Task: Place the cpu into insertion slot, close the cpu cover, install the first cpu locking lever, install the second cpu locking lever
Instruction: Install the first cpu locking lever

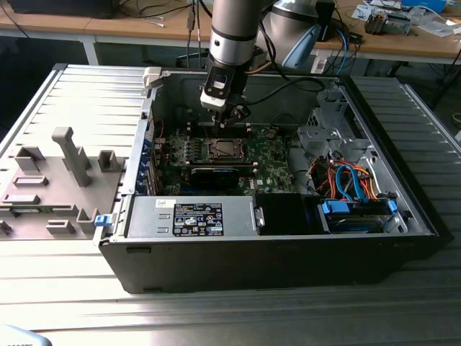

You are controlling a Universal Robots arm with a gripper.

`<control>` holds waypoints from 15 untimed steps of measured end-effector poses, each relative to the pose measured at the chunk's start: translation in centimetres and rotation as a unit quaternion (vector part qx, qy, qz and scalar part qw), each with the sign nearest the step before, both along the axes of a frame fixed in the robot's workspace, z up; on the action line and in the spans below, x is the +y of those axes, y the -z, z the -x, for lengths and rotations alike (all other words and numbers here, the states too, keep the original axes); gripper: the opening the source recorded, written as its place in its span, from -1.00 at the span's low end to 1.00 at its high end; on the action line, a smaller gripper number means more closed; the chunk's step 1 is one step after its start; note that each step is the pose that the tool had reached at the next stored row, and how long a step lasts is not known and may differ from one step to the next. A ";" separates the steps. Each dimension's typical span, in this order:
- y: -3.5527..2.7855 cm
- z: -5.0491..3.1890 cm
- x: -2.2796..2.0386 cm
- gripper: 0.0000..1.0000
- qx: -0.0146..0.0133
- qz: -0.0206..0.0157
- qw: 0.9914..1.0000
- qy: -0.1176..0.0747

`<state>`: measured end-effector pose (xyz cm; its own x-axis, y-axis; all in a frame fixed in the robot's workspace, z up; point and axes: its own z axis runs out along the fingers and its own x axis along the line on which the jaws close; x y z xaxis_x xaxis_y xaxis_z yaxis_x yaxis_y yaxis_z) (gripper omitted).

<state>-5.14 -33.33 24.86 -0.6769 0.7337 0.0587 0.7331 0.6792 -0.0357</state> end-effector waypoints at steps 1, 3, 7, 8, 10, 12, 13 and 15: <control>0.00 0.00 0.00 -0.79 0.000 0.000 1.000 -0.001; 0.00 0.00 0.00 -0.79 0.000 0.000 1.000 -0.003; 0.00 0.00 0.00 -0.79 0.000 0.000 1.000 -0.006; 0.00 0.00 0.00 -0.79 0.000 0.000 1.000 -0.007; 0.00 0.00 0.00 -0.79 0.000 0.000 1.000 -0.009; 0.00 0.00 0.00 -0.79 0.000 0.000 1.000 -0.011; 0.00 0.00 0.00 -0.79 0.000 0.000 1.000 -0.011; 0.00 0.00 0.00 -0.79 0.000 0.000 1.000 -0.014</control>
<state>-5.14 -33.33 24.85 -0.6978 0.7139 0.0587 0.7132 0.7001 -0.0357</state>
